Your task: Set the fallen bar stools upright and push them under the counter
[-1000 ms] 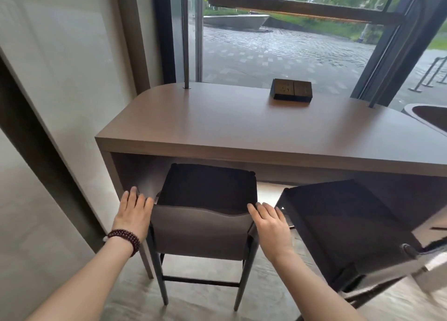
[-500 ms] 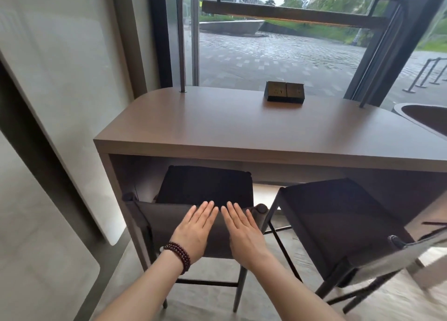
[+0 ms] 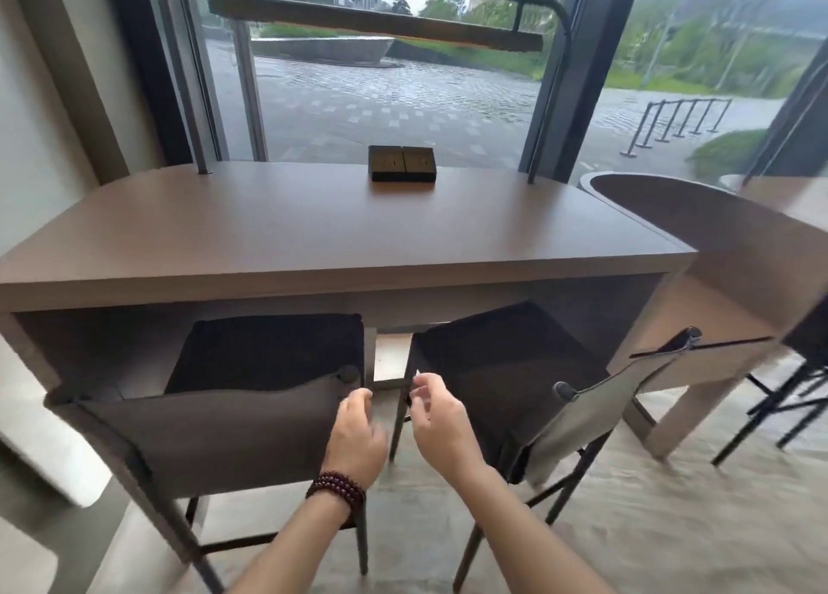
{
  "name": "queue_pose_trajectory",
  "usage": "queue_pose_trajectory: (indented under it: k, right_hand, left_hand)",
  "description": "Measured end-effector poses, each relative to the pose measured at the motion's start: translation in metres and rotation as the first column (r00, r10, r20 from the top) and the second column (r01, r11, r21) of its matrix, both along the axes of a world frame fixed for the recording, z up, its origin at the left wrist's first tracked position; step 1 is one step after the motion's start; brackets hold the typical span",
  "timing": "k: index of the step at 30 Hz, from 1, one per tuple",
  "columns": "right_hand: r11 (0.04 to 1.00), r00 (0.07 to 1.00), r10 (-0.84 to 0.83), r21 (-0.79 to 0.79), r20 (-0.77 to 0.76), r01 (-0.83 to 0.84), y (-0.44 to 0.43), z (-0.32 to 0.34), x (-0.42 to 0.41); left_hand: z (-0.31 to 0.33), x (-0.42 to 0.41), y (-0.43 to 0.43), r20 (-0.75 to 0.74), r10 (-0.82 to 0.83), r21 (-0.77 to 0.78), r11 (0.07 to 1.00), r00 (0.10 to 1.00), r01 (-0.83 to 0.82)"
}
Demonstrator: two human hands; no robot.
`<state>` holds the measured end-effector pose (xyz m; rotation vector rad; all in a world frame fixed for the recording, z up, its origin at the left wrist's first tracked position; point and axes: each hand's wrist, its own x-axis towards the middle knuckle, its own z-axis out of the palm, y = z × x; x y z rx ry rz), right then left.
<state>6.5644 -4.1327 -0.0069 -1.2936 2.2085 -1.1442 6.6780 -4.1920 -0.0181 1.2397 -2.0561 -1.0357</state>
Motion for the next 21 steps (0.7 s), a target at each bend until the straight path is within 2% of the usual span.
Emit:
queue_pose_trajectory:
  k: [2, 4, 9, 13, 17, 21]
  right_hand:
    - [1.0, 0.999, -0.013, 0.018, 0.05, 0.012, 0.019, -0.008, -0.027]
    - [1.0, 0.996, 0.01, 0.023, 0.094, -0.012, 0.034, -0.016, -0.053]
    - [0.993, 0.979, 0.109, 0.035, 0.17, -0.117, 0.069, -0.022, -0.113]
    - [0.992, 0.966, 0.123, -0.009, 0.228, -0.124, 0.1, -0.015, -0.161]
    - [0.995, 0.958, 0.097, -0.025, 0.271, -0.093, 0.125, -0.01, -0.201]
    - [0.999, 0.948, 0.042, -0.027, 0.314, -0.036, 0.143, -0.01, -0.232]
  left_hand:
    - [0.003, -0.041, 0.029, -0.064, 0.014, 0.19, 0.982, 0.998, -0.002]
    - [0.0, -0.078, 0.055, -0.136, 0.045, 0.305, 0.953, 0.99, -0.001]
    - [-0.012, -0.138, 0.089, -0.149, 0.264, 0.448, 0.877, 0.953, -0.173]
    - [-0.014, -0.177, 0.11, -0.165, 0.372, 0.564, 0.795, 0.913, -0.222]
    - [-0.005, -0.212, 0.131, -0.197, 0.429, 0.7, 0.691, 0.881, -0.18]
    - [0.009, -0.246, 0.152, -0.222, 0.401, 0.801, 0.595, 0.889, -0.068]
